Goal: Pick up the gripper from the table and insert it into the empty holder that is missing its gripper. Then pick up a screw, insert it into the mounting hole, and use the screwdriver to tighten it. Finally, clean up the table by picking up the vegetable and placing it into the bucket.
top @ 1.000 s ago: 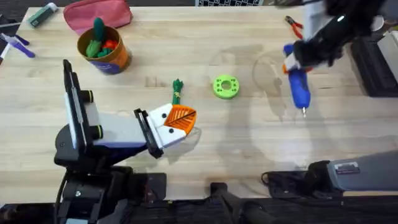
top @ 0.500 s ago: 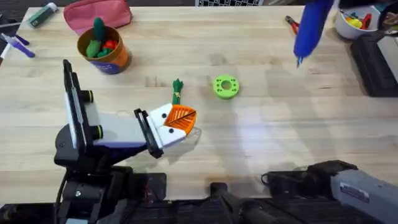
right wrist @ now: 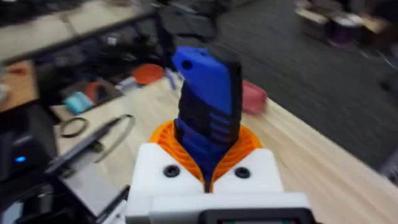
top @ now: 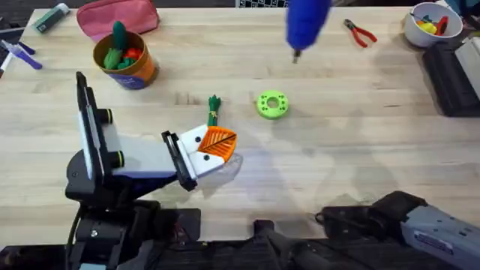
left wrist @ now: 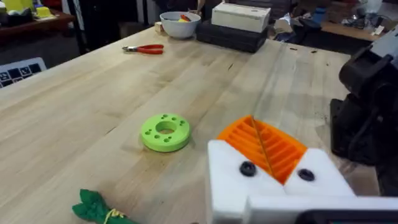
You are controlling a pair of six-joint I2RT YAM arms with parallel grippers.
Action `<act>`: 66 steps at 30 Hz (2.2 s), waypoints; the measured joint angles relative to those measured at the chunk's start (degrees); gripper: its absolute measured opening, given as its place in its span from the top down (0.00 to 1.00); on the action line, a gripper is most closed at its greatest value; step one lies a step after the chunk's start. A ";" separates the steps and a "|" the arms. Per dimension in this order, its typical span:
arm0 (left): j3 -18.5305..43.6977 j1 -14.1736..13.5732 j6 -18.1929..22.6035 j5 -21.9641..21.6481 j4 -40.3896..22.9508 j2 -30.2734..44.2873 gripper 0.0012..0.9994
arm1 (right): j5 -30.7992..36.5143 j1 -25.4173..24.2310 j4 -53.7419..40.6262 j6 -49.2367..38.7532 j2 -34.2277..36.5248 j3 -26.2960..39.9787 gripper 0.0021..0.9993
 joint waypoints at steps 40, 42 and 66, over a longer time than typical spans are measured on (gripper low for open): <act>0.00 0.00 0.00 0.02 0.02 0.00 0.98 | -27.14 18.87 50.72 3.69 10.73 -22.69 0.98; 0.00 0.00 0.00 0.02 0.02 -0.02 0.98 | -28.66 19.13 50.80 3.23 10.71 -22.69 0.98; 0.00 0.00 0.00 0.02 0.02 -0.01 0.98 | -32.91 19.26 54.09 -4.41 17.94 -22.69 0.98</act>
